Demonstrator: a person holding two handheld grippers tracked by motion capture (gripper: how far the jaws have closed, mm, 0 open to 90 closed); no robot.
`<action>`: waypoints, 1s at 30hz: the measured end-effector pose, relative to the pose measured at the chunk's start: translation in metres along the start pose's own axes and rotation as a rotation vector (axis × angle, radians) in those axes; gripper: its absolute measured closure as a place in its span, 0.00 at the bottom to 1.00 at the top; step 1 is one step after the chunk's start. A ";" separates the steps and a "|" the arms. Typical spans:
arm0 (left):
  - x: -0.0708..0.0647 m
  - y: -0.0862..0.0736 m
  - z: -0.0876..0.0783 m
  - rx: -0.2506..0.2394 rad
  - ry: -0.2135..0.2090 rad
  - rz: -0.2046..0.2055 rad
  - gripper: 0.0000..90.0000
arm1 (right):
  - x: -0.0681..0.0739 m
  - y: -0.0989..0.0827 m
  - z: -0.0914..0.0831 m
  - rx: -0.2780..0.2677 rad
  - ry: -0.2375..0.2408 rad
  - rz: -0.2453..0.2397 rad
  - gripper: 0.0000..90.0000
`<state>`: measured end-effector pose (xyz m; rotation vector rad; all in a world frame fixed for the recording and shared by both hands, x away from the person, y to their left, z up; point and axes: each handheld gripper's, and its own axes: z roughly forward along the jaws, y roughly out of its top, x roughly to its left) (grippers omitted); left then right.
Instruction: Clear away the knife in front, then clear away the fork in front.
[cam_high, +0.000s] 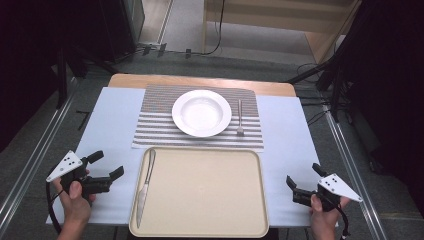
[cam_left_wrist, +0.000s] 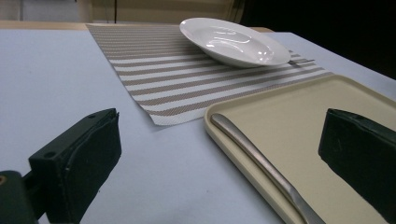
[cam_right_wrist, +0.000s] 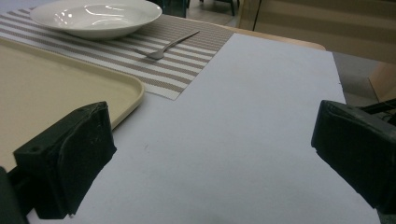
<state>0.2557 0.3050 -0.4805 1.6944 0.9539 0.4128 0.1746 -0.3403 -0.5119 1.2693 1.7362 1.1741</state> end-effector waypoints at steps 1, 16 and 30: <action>0.001 0.000 -0.001 -0.001 0.006 0.002 0.00 | 0.000 0.001 0.000 0.004 0.000 -0.001 0.00; 0.007 -0.006 -0.005 -0.051 -0.005 -0.035 0.00 | 0.005 0.025 -0.004 -0.012 0.019 -0.026 0.00; 0.006 -0.006 -0.004 -0.047 -0.002 -0.027 0.00 | 0.012 0.045 0.015 -0.025 0.057 -0.032 0.00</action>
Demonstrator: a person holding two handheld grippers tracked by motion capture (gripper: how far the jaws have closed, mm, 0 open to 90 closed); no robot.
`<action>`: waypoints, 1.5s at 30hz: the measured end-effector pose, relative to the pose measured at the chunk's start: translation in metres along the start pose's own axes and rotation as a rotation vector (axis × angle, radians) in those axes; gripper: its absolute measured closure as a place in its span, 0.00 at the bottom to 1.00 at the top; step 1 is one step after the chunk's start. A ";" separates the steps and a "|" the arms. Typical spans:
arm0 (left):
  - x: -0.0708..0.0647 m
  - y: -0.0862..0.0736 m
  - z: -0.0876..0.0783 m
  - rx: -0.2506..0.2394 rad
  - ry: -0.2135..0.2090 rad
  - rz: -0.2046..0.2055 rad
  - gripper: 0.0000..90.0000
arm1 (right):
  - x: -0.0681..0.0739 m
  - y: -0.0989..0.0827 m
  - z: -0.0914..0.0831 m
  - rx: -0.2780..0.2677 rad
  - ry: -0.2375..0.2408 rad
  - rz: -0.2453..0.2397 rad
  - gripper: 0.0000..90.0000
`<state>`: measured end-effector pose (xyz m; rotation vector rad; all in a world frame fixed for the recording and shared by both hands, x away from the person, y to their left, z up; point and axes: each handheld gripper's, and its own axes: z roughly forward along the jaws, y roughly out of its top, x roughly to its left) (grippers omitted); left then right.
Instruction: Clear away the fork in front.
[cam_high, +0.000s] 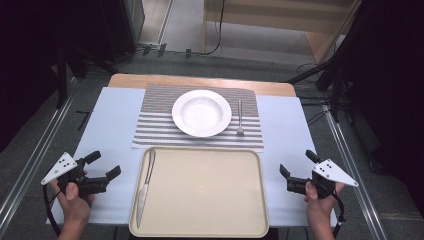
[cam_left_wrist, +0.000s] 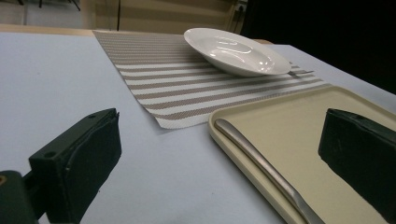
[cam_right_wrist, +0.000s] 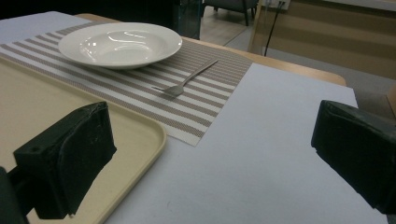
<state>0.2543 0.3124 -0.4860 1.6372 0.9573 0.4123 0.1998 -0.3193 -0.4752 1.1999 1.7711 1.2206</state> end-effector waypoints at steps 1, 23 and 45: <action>0.000 0.000 0.000 0.000 0.000 0.001 0.00 | 0.000 0.001 0.002 0.002 0.000 0.000 0.00; 0.000 -0.001 0.001 -0.003 -0.005 0.004 0.00 | 0.000 0.044 0.058 0.061 0.042 0.005 0.00; 0.000 -0.001 0.000 -0.006 -0.017 0.004 0.00 | -0.002 0.071 0.130 0.196 0.080 0.058 0.00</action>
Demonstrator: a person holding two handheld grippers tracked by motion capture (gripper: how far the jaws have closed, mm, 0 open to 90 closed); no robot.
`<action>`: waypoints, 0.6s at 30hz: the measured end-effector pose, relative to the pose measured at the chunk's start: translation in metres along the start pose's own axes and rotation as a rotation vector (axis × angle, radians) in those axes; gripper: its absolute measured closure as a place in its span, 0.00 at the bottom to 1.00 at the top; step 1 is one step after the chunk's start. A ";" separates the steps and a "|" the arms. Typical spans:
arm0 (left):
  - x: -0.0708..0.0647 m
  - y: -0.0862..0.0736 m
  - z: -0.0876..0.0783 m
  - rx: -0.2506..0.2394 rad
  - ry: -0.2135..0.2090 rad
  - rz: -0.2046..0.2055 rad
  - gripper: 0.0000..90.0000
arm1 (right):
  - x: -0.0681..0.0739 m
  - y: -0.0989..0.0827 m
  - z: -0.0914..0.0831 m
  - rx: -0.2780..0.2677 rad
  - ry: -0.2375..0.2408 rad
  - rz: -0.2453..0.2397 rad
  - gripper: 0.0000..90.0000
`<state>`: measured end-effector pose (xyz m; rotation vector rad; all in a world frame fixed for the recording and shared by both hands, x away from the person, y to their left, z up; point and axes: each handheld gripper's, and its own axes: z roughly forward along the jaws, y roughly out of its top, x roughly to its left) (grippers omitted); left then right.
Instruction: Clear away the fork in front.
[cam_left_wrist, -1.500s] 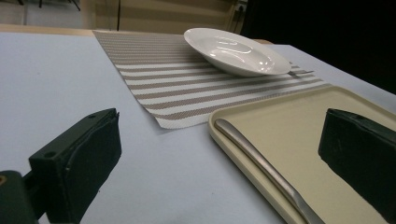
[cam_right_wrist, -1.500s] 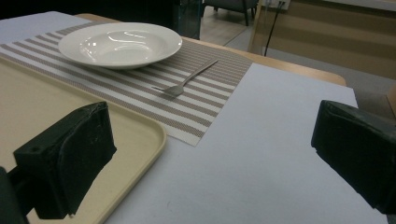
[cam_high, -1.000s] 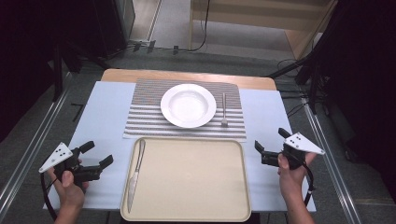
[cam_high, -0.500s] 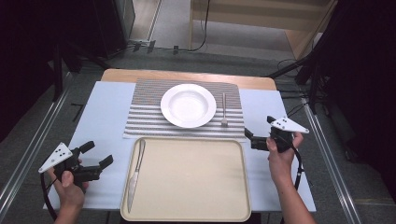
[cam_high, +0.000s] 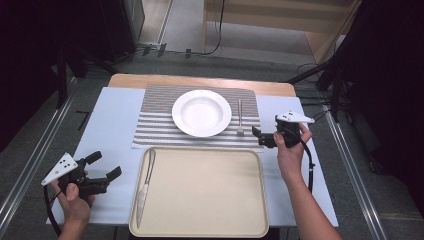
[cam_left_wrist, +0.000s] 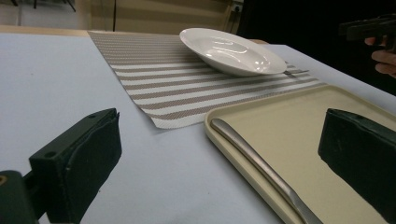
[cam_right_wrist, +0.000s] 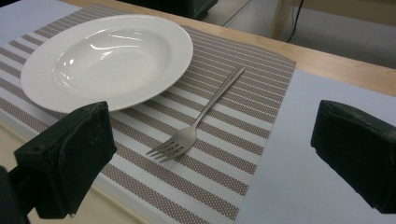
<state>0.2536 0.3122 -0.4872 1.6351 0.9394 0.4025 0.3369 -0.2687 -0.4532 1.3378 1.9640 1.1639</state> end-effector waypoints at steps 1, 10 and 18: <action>0.000 0.000 0.000 -0.001 -0.002 0.000 0.00 | -0.001 0.001 0.003 0.007 0.004 0.005 0.00; 0.001 0.000 -0.001 -0.005 -0.003 -0.006 0.00 | -0.002 0.013 0.031 0.081 -0.014 0.006 0.06; 0.002 0.000 -0.001 -0.006 -0.005 -0.006 0.00 | -0.007 0.026 0.054 0.177 -0.024 0.045 0.06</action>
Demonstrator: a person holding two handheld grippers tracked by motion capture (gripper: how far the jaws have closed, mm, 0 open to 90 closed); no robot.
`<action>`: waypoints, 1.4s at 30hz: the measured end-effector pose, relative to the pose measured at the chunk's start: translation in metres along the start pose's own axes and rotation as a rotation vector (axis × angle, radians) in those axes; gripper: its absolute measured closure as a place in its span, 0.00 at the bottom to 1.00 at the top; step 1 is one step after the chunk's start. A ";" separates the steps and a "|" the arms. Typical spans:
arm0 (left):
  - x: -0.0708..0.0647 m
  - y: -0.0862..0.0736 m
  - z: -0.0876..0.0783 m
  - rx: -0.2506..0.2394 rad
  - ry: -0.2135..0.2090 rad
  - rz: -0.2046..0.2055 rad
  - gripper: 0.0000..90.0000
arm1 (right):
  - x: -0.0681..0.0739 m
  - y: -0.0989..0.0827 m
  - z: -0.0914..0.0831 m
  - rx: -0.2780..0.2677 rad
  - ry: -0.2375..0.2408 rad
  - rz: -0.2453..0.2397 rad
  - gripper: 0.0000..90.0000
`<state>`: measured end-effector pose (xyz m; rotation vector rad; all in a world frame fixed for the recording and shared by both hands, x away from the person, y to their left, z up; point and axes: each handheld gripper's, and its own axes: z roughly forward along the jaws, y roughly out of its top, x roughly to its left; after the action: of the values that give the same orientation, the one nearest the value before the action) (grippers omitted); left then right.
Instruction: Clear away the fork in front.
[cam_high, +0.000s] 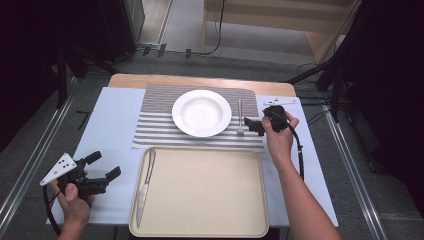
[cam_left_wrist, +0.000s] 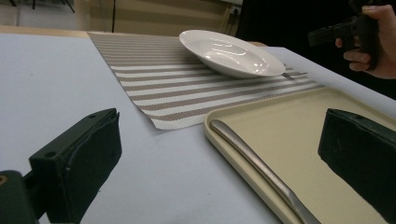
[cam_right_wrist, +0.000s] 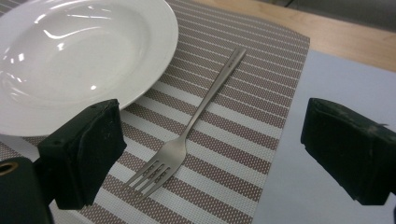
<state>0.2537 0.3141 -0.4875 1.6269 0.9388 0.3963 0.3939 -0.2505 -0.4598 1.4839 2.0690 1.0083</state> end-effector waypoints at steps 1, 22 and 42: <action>0.000 0.000 0.000 -0.001 0.000 -0.001 0.00 | 0.000 0.002 0.003 0.019 -0.006 0.012 0.06; 0.001 0.000 0.000 -0.012 -0.001 -0.013 0.00 | 0.001 0.021 0.051 0.184 -0.054 0.093 0.67; 0.001 0.000 0.000 -0.005 -0.006 -0.008 0.00 | 0.011 0.028 0.079 0.326 -0.062 0.131 0.82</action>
<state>0.2546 0.3146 -0.4879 1.6187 0.9390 0.3882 0.4613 -0.2102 -0.4901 1.8058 2.1926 0.6802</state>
